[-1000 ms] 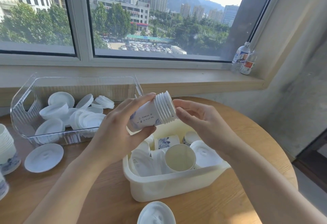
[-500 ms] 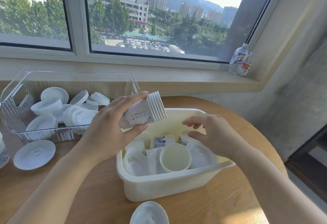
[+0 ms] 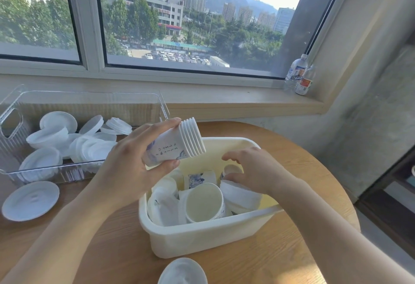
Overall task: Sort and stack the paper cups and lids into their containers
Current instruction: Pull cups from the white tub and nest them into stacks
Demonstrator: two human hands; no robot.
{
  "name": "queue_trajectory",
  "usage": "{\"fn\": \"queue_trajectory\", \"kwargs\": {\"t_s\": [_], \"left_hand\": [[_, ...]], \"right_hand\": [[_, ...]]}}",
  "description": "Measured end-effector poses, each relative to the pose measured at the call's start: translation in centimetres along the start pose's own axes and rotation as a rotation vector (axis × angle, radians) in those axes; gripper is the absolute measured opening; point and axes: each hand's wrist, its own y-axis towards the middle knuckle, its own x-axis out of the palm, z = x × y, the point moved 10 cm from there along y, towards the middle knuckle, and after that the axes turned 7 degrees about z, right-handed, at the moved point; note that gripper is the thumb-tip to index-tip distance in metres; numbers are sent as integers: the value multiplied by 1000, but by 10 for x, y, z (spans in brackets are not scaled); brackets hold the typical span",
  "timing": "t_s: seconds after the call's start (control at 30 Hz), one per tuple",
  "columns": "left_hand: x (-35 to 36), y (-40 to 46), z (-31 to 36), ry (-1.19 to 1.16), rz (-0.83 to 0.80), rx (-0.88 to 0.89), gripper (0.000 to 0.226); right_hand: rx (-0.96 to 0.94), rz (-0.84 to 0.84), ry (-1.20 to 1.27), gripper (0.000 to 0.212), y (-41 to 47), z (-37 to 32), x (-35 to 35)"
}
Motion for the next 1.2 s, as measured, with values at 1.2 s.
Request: {"fn": "queue_trajectory", "kwargs": {"t_s": [1.2], "left_hand": [[-3, 1, -3, -6, 15, -2, 77]], "right_hand": [[-68, 225, 1111, 97, -31, -46, -50]]}}
